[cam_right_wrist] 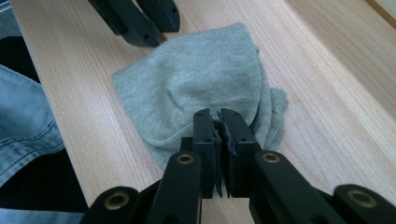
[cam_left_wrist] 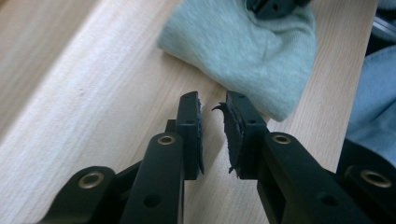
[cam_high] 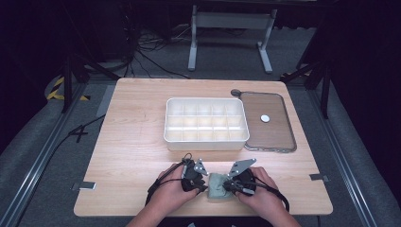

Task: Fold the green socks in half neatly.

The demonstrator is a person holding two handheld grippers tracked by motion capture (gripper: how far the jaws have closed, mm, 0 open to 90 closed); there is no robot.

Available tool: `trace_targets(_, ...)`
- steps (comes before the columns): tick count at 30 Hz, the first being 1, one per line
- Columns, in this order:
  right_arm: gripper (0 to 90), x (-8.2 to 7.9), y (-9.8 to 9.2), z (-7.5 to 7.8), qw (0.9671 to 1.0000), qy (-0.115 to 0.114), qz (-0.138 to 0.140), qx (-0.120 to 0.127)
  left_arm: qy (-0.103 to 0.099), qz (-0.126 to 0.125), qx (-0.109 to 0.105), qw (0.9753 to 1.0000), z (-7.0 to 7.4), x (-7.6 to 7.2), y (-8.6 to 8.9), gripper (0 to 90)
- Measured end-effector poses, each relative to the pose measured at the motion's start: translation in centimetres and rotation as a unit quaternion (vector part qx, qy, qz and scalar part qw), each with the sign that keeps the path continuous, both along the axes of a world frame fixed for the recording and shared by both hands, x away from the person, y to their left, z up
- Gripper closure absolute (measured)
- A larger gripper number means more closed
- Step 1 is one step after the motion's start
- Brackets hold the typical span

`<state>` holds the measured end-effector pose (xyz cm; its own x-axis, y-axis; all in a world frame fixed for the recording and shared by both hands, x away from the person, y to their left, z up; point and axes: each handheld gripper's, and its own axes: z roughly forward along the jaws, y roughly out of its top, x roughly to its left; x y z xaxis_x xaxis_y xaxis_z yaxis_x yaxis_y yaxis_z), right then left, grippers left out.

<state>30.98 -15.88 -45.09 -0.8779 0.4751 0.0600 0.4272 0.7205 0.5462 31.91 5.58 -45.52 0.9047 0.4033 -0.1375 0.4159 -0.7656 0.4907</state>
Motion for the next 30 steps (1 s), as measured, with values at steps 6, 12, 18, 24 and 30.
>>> trace_targets(6,85.4,0.0,0.0,0.0,1.0,-0.004,0.001,0.0,-0.011,-0.017,-0.007,0.9998,0.0,-0.1,-0.4,78.6)
trace_targets(12,85.7,-0.1,0.2,-0.2,0.9999,-0.001,0.004,0.013,-0.044,-0.046,-0.066,0.9958,0.8,-0.4,-1.3,76.9)
trace_targets(18,85.8,-0.2,0.7,-0.3,0.9997,-0.003,0.013,0.022,-0.059,-0.073,-0.064,0.9936,1.2,-0.8,-1.8,78.5)
trace_targets(24,85.6,-0.2,0.6,-0.5,0.9995,0.004,0.003,0.032,-0.057,-0.063,-0.064,0.9943,1.1,-0.9,-1.8,75.9)
trace_targets(30,86.2,-0.3,1.1,-0.6,0.9995,-0.005,-0.005,0.032,-0.058,-0.062,-0.04,0.9956,1.3,-0.8,-1.7,76.0)
